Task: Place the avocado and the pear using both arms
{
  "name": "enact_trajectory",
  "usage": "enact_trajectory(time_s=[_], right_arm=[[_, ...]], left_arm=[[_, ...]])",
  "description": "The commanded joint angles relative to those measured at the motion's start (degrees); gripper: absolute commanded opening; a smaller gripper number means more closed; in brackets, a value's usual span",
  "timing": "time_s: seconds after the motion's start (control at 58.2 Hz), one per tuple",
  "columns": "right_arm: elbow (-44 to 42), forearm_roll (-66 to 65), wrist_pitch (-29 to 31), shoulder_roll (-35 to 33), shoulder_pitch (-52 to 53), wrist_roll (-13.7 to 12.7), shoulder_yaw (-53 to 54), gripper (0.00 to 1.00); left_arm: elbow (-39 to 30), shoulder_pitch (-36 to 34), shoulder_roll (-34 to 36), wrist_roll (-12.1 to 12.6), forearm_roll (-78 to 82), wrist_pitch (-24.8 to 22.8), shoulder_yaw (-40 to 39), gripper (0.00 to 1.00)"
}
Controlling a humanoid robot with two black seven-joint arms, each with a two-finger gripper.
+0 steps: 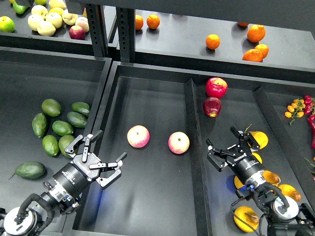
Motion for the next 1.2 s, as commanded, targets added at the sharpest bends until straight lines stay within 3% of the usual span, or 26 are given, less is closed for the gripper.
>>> enact_trajectory(time_s=[0.0, 0.395, 0.446, 0.532, 0.549, 0.584, 0.652, 0.738, 0.893, 1.064, 1.185], right_arm=[[1.04, 4.01, 0.00, -0.01, -0.10, -0.01, 0.03, 0.99], [10.18, 4.27, 0.00, -0.01, -7.75, 0.31, -6.03, 0.99], [11.93, 4.19, 0.00, -0.01, -8.37, 2.23, -6.30, 0.99], [14.39, 4.01, 0.00, -0.01, -9.95, 8.29, -6.39, 0.99], [14.92, 4.01, 0.00, -0.01, -10.21, 8.83, -6.39, 0.99], [16.76, 4.01, 0.00, -0.01, -11.09, 10.15, -6.30, 0.99], [19.67, 3.83, 0.00, -0.01, -13.02, 10.68, -6.30, 0.99], [22.30, 3.83, 0.00, -0.01, -14.87, 11.03, -6.30, 0.99], [30.45, 3.83, -1.08, -0.01, -18.12, 11.20, -5.33, 0.99], [38.56, 3.75, -7.16, -0.01, -20.14, 11.21, -5.42, 0.99], [39.98, 3.83, -7.52, -0.01, -22.08, 11.21, -5.42, 0.99]], left_arm=[[0.69, -0.06, 0.00, 0.00, -0.47, 0.00, 0.89, 0.99], [2.80, -1.91, 0.00, 0.00, -5.57, 0.00, 1.68, 0.99], [4.11, -2.43, 0.00, 0.00, -5.66, 0.00, 1.68, 0.99], [4.73, -2.96, 0.00, 0.00, -5.57, 0.00, 1.68, 0.99], [4.82, -2.96, 0.00, -0.30, -5.57, 0.00, 1.59, 0.99], [4.91, -3.05, 0.00, -3.20, -5.57, 0.00, 1.59, 0.99], [4.47, -3.14, 0.00, -7.25, -5.57, 0.00, 1.50, 0.99], [3.77, -3.75, 0.00, -9.89, -5.66, 0.00, 1.42, 0.99], [0.09, -6.29, 0.00, -12.17, -5.74, 0.00, 1.24, 0.99], [-4.32, -6.74, 0.00, -12.00, -6.10, 0.00, 1.15, 0.99], [-4.32, -6.13, 0.00, -11.56, -6.10, 0.00, 0.98, 0.99]])
